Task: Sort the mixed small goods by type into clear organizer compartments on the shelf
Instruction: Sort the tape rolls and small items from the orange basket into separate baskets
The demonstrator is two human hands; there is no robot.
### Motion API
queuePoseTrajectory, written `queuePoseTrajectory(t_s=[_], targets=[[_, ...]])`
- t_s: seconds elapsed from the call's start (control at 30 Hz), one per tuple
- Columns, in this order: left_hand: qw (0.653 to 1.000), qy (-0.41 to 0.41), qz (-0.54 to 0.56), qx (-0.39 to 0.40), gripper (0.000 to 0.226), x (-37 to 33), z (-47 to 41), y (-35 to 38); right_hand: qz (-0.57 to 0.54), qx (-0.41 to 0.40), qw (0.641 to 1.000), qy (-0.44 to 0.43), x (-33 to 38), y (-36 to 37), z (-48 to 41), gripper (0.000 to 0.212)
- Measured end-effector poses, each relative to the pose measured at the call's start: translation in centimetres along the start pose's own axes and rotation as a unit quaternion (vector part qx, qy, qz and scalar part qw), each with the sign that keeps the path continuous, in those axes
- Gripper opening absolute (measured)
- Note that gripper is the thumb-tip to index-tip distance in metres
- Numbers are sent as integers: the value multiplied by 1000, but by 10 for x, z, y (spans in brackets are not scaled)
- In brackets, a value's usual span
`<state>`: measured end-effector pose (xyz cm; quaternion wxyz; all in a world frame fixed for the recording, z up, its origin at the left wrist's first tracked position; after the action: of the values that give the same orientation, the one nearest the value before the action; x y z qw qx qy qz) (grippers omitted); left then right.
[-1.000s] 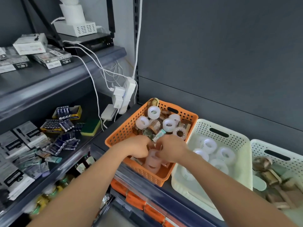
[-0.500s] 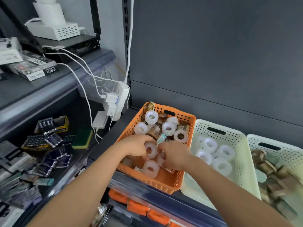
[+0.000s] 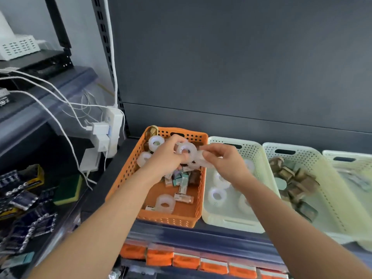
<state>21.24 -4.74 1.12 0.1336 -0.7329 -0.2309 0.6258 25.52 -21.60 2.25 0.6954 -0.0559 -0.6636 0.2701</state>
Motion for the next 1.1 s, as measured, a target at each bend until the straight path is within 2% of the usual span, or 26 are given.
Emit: queuePoseTrajectory(t_s=[0.13,0.23,0.33,0.43,0.53,0.6,0.73,0.9,1.0,1.1], targets=[[998,29,-23,58,19,-26,-5,42,60,30,998,5,-22,-39,14,14],[981,56,-115,143,21,-40,-3,77,149,61,986,31,-44,-59,26,15],[930,93,-262,240,25,-47,7,109,200,130,970,55,-62,-62,41,17],[880,108,-359,292,25,-47,20,131,294,188,936,40,-75,-59,51,22],[854,132,-420,277,19,-51,28,136,350,204,914,23,-81,-58,55,21],[849,142,-437,262,18,-52,32,137,373,209,904,6,-80,-55,57,19],[863,134,-416,252,20,-52,41,138,379,213,901,-11,-78,-51,58,19],[905,137,-339,217,21,-59,45,120,359,193,913,-15,-70,-46,54,18],[909,173,-346,156,22,-68,43,93,355,170,918,-44,-53,-37,50,18],[906,147,-376,126,23,-59,42,57,331,150,928,-82,-30,-22,46,15]])
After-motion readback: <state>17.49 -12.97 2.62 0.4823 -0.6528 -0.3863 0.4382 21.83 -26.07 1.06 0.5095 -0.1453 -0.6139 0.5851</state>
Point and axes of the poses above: each hand's wrist, its own z-axis away from the middle knuckle, its own y-axis out of the palm, x = y × z, the point moved 6 cm from there along -z, towards the middle knuckle, and after that the axes turned 13 degrees about y, right-handed, at the moved point
